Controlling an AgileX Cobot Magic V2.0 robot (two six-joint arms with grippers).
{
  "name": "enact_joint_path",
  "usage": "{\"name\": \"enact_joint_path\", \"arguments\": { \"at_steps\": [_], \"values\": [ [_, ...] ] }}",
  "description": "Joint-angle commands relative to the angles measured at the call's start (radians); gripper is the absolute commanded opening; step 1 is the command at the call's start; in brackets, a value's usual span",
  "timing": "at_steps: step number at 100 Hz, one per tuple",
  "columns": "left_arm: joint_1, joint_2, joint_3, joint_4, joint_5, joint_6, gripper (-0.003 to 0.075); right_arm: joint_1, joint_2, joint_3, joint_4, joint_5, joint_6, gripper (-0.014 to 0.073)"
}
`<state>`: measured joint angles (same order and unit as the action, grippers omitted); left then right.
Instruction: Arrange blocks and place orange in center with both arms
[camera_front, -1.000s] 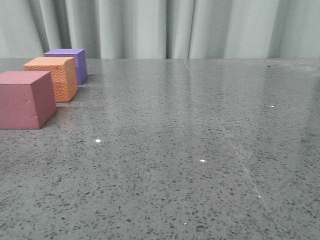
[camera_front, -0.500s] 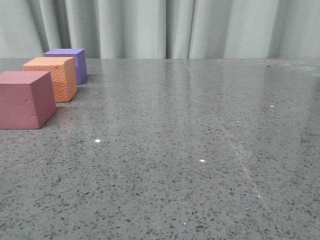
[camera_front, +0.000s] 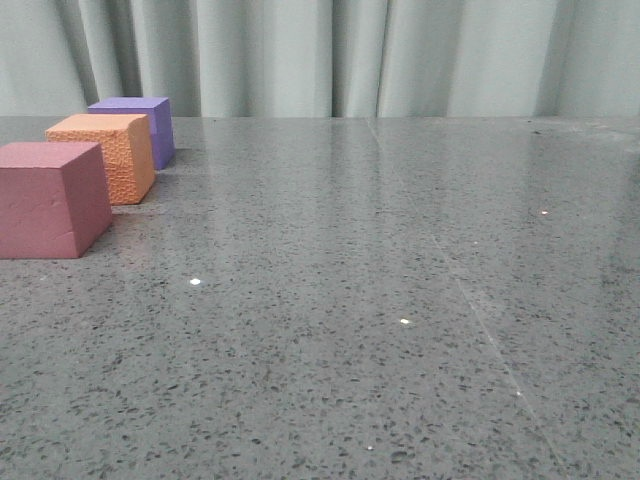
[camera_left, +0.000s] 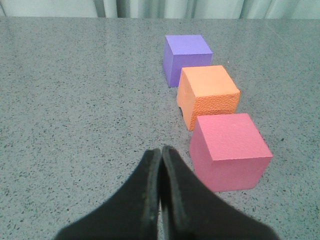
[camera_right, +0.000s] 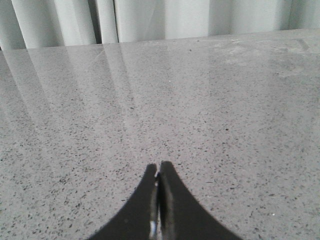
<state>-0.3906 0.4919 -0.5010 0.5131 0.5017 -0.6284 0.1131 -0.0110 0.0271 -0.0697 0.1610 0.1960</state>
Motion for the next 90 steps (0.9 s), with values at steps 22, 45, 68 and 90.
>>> {"name": "enact_joint_path", "arguments": {
  "at_steps": [22, 45, 68, 90],
  "values": [
    [0.001, 0.003, -0.028, 0.036, -0.130, 0.002, -0.0019, -0.005, -0.024, -0.013, -0.001, -0.086, -0.009, -0.0067],
    [0.057, -0.037, -0.004, -0.089, -0.162, 0.002, -0.0019, -0.005, -0.024, -0.013, -0.001, -0.086, -0.009, -0.0067],
    [0.253, -0.123, 0.134, -0.381, -0.382, 0.326, -0.0019, -0.005, -0.024, -0.013, -0.001, -0.086, -0.009, -0.0067],
    [0.291, -0.251, 0.315, -0.424, -0.563, 0.500, -0.0019, -0.005, -0.024, -0.013, -0.001, -0.086, -0.009, -0.0067]
  ]
}}
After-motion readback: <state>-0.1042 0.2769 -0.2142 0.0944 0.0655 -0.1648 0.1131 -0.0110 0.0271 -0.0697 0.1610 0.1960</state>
